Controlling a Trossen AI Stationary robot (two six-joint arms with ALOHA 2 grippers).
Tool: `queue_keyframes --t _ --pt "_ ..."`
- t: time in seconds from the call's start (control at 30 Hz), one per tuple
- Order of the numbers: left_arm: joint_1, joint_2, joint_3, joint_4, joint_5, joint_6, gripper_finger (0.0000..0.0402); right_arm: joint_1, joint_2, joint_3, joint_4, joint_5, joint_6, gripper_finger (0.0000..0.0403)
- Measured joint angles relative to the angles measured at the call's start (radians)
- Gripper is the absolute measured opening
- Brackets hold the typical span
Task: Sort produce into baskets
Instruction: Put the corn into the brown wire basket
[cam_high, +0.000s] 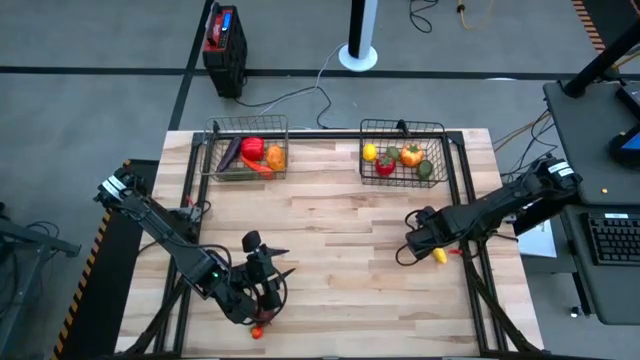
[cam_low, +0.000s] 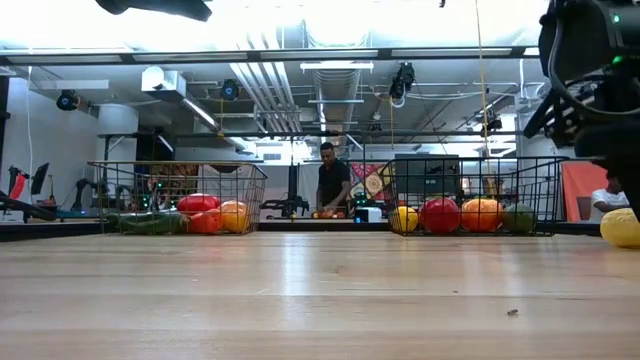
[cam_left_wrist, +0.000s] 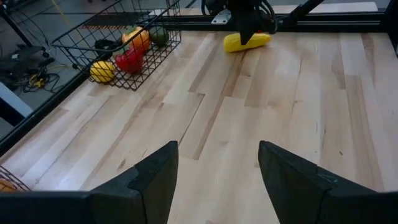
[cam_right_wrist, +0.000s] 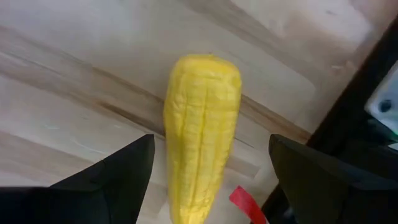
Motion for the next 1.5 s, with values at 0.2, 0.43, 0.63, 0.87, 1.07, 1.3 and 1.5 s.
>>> queue_keyframes --t 0.2,0.43,0.63,0.87,1.07,1.3,1.5 --pt "0.000 0.000 0.000 -0.001 0.000 0.000 0.0205 0.000 0.000 -0.076 0.154 -0.035 -0.009 0.0290" --pt "0.000 0.000 0.000 0.000 0.000 0.000 0.0205 0.000 0.000 -0.096 0.188 -0.040 -0.017 0.0245" --pt "0.000 0.000 -0.002 0.000 0.031 0.012 0.0205 0.000 0.000 -0.096 0.191 -0.040 -0.023 0.0167" --pt "0.000 0.000 -0.007 0.012 0.065 0.059 0.0205 0.000 0.000 -0.075 0.287 -0.013 -0.060 0.0131" --pt "0.000 0.000 -0.031 0.109 0.063 0.162 0.0205 0.000 0.000 -0.066 0.699 0.101 -0.240 0.0150" --pt "0.025 0.000 -0.155 0.414 0.100 0.338 0.0205 0.000 0.000 -0.065 1.112 0.264 -0.557 0.0144" --pt "0.120 0.000 -0.290 0.745 0.297 0.400 0.0203 0.007 0.000 -0.065 1.267 0.330 -0.759 0.0146"
